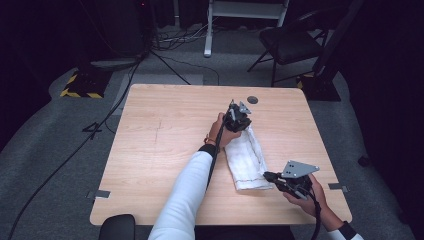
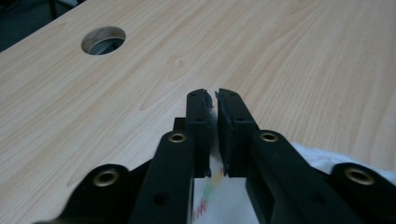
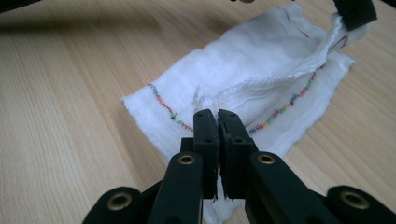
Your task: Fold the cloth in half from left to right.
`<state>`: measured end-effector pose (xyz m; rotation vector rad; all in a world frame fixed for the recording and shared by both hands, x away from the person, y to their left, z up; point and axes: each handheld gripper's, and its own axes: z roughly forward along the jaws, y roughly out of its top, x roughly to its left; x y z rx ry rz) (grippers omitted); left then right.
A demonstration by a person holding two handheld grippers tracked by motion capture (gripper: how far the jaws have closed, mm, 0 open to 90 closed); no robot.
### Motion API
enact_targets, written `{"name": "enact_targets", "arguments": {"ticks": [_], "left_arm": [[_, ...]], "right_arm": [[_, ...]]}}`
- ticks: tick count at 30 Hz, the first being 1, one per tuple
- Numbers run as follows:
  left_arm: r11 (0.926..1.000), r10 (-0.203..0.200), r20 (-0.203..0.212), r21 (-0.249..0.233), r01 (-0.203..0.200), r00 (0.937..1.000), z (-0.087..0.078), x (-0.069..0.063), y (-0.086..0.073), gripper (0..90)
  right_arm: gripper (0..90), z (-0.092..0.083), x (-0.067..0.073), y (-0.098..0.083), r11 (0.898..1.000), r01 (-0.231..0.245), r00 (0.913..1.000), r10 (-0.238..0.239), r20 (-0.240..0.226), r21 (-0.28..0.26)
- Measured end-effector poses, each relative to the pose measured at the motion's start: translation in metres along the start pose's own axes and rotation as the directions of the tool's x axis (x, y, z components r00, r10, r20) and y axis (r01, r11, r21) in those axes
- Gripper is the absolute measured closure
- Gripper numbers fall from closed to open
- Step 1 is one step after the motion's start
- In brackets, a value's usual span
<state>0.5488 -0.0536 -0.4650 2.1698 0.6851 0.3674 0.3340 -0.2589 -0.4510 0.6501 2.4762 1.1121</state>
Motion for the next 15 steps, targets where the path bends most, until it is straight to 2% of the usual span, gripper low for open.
{"name": "enact_targets", "arguments": {"ticks": [2,3,4,6,7,9,10,11,12,13,15], "left_arm": [[0.9999,-0.013,-0.01,-0.001,0.013,0.9999,0.001,-0.002,0.001,70.7],[0.9999,-0.01,0.006,-0.004,0.01,0.9999,0.0,-0.003,0.0,70.5],[0.9999,-0.012,0.009,-0.003,0.012,0.9999,-0.002,-0.005,-0.001,69.5],[1.0,-0.003,0.019,0.0,0.003,0.9998,-0.01,-0.006,-0.003,62.7],[1.0,-0.006,0.014,0.001,0.006,0.9999,-0.015,-0.007,-0.004,56.8],[0.9998,-0.018,0.008,0.003,0.018,0.9998,-0.026,-0.008,-0.006,43.4],[0.9998,-0.018,0.008,0.003,0.018,0.9998,-0.026,-0.008,-0.006,37.9],[0.9998,-0.019,0.024,0.006,0.018,0.9995,-0.033,-0.009,-0.008,33.0],[0.9997,-0.002,0.018,0.024,0.001,0.9998,-0.045,-0.012,-0.014,30.0],[0.9997,-0.002,0.018,0.024,0.001,0.9998,-0.045,-0.012,-0.014,27.3],[0.9996,0.018,0.04,0.022,-0.019,0.999,-0.063,-0.019,-0.024,24.9]], "right_arm": [[82.6,0.001,0.0,-0.005,1.0,-0.004,1.0,0.004,-0.001,0.023],[75.8,0.001,0.0,-0.007,0.999,-0.002,0.9999,0.002,0.014,0.033],[73.7,0.001,0.001,-0.009,0.999,-0.008,0.9996,0.007,0.027,0.044],[66.6,0.001,-0.001,-0.013,0.999,-0.019,0.9992,0.017,0.037,0.051],[61.2,0.001,-0.001,-0.014,0.998,-0.026,0.9987,0.023,0.046,0.056],[57.4,0.0,-0.004,-0.016,0.997,-0.044,0.9969,0.039,0.068,0.068],[55.0,-0.001,-0.005,-0.017,0.997,-0.051,0.9964,0.046,0.071,0.065],[52.7,-0.001,-0.006,-0.017,0.996,-0.058,0.9957,0.053,0.076,0.062],[50.6,-0.002,-0.008,-0.017,0.996,-0.063,0.9947,0.058,0.085,0.061],[49.1,-0.004,-0.009,-0.017,0.996,-0.069,0.994,0.064,0.089,0.055],[47.6,-0.005,-0.013,-0.016,0.996,-0.084,0.9918,0.08,0.1,0.04]]}}
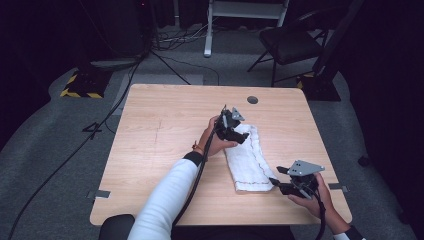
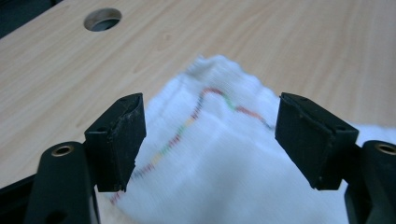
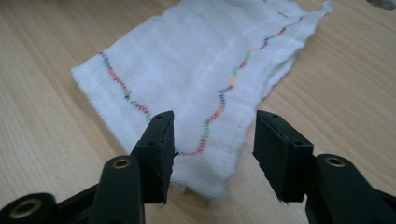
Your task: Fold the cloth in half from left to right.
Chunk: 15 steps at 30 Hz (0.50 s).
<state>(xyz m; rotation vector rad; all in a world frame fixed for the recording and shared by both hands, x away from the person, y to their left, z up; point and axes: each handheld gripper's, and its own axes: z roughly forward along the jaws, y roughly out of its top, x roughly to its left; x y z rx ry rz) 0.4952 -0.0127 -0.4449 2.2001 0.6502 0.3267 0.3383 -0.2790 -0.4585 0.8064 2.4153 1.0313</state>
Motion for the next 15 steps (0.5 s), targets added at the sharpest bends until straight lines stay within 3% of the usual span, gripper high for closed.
{"name": "enact_targets", "arguments": {"ticks": [4,7,8,11,15], "left_arm": [[0.9997,0.025,0.03,-0.009,-0.024,0.9993,-0.015,-0.012,-0.012,24.3],[0.9973,0.071,0.089,0.011,-0.072,0.9935,-0.029,-0.033,-0.03,24.0],[0.9973,0.071,0.089,0.011,-0.072,0.9935,-0.029,-0.033,-0.03,23.9],[0.9945,0.096,0.134,0.028,-0.101,0.9863,-0.035,-0.052,-0.047,22.9],[0.9916,0.105,0.148,0.059,-0.115,0.9835,-0.036,-0.064,-0.056,22.0]], "right_arm": [[44.4,0.0,-0.006,-0.001,1.0,-0.01,0.9997,0.01,0.024,-0.002],[42.8,0.001,-0.014,-0.001,1.0,-0.021,0.9984,0.021,0.053,0.0],[42.8,0.001,-0.014,-0.001,1.0,-0.021,0.9984,0.021,0.053,0.0],[41.5,0.006,-0.023,0.001,1.0,-0.027,0.9977,0.026,0.062,0.015],[40.7,0.018,-0.031,0.0,0.999,-0.009,0.9985,0.006,0.054,0.049]]}}
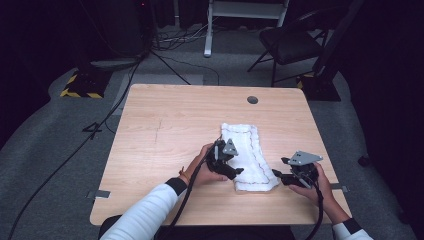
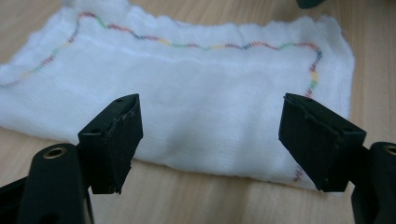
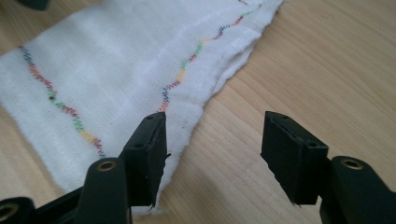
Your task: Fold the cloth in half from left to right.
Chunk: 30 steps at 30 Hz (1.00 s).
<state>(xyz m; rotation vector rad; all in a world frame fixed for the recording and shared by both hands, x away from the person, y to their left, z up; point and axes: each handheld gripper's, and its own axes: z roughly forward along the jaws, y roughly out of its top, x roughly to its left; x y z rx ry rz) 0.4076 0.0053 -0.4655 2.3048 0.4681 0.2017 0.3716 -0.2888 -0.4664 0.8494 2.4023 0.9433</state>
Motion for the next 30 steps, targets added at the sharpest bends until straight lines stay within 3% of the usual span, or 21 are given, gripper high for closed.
{"name": "enact_targets", "arguments": {"ticks": [1,4,8,14,19,24,27,30], "left_arm": [[0.9995,0.0,0.012,0.033,-0.001,0.9999,0.002,-0.005,-0.003,22.0],[0.9988,0.014,0.02,0.048,-0.015,0.9997,0.005,-0.007,-0.007,22.2],[0.9928,0.04,0.017,0.113,-0.042,0.999,0.014,-0.011,-0.014,24.3],[0.9924,0.006,0.019,0.123,-0.009,0.9998,0.014,-0.01,-0.02,24.4],[0.9922,0.008,0.018,0.124,-0.01,0.9998,0.011,-0.01,-0.023,24.4],[0.9928,-0.003,0.016,0.12,0.001,0.9999,0.004,-0.01,-0.031,24.3],[0.9924,-0.037,0.039,0.119,0.032,0.9986,-0.004,-0.007,-0.041,24.3],[0.9918,-0.046,0.038,0.121,0.041,0.9982,-0.011,-0.006,-0.048,24.3]], "right_arm": [[40.0,0.003,-0.003,-0.001,1.0,-0.008,0.9999,0.008,-0.008,0.008],[37.8,0.01,-0.007,-0.002,0.999,-0.015,0.9998,0.015,-0.014,0.038],[37.2,0.015,-0.008,-0.008,0.998,-0.019,0.9989,0.021,-0.042,0.057],[37.5,0.018,-0.005,-0.012,0.997,-0.004,0.998,0.009,-0.063,0.079],[37.8,0.019,-0.002,-0.013,0.997,-0.007,0.9972,0.013,-0.074,0.075],[38.7,0.019,0.007,-0.012,0.998,-0.004,0.9949,0.011,-0.1,0.064],[38.7,0.019,0.014,-0.011,0.998,0.011,0.993,-0.004,-0.118,0.059],[38.6,0.02,0.024,-0.008,0.998,0.03,0.9904,-0.022,-0.137,0.06]]}}
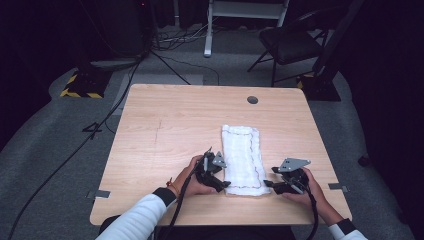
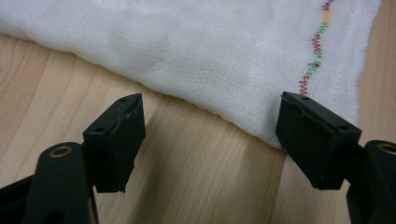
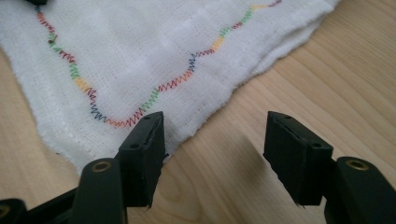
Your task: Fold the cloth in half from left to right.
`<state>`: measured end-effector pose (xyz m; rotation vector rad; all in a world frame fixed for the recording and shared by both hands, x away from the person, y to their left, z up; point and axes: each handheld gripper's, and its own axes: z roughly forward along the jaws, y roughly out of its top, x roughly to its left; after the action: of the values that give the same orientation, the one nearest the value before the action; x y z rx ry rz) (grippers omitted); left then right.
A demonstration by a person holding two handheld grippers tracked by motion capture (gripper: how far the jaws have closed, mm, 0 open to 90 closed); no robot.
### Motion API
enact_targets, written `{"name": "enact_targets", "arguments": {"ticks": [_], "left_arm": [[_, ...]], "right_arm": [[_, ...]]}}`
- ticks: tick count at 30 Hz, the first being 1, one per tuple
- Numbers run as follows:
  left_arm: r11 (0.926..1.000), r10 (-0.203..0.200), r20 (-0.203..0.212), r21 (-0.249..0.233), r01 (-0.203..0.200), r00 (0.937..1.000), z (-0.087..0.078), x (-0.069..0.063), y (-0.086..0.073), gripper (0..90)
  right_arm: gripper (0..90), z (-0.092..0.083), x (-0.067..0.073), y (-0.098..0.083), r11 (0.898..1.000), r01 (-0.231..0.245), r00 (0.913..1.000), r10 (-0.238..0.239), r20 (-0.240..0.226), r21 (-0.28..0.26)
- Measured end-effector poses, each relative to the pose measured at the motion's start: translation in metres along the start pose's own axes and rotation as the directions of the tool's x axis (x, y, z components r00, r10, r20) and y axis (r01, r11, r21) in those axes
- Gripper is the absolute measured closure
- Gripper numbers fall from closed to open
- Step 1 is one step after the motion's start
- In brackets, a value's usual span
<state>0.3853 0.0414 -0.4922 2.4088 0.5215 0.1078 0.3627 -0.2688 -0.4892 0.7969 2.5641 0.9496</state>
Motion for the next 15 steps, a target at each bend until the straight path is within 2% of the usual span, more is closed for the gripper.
{"name": "enact_targets", "arguments": {"ticks": [5,8,9,11,13,15], "left_arm": [[1.0,-0.006,0.001,-0.002,0.006,1.0,-0.007,-0.001,-0.009,24.2],[0.9999,0.003,-0.031,-0.009,-0.003,0.9995,-0.015,-0.003,-0.012,21.2],[0.9999,0.005,-0.037,-0.014,-0.005,0.9993,-0.017,-0.002,-0.012,19.6],[0.9997,0.006,-0.05,-0.024,-0.007,0.9987,-0.021,0.001,-0.01,20.1],[0.9995,0.005,-0.065,-0.032,-0.007,0.9978,-0.022,0.004,-0.007,20.1],[0.998,-0.01,-0.086,-0.063,0.005,0.9962,-0.026,0.014,0.002,20.1]], "right_arm": [[36.8,0.001,0.013,0.003,1.0,0.019,0.9996,-0.019,-0.023,0.003],[36.5,0.0,0.015,0.006,0.999,0.045,0.9989,-0.044,-0.012,0.008],[36.9,-0.001,0.014,0.007,0.999,0.043,0.9991,-0.043,-0.008,-0.002],[38.0,-0.004,0.007,0.009,1.0,0.007,1.0,-0.007,-0.007,-0.028],[39.6,-0.006,0.0,0.013,0.999,-0.013,0.9998,0.014,0.016,-0.049],[41.2,-0.008,-0.009,0.019,0.997,-0.037,0.9985,0.04,0.038,-0.067]]}}
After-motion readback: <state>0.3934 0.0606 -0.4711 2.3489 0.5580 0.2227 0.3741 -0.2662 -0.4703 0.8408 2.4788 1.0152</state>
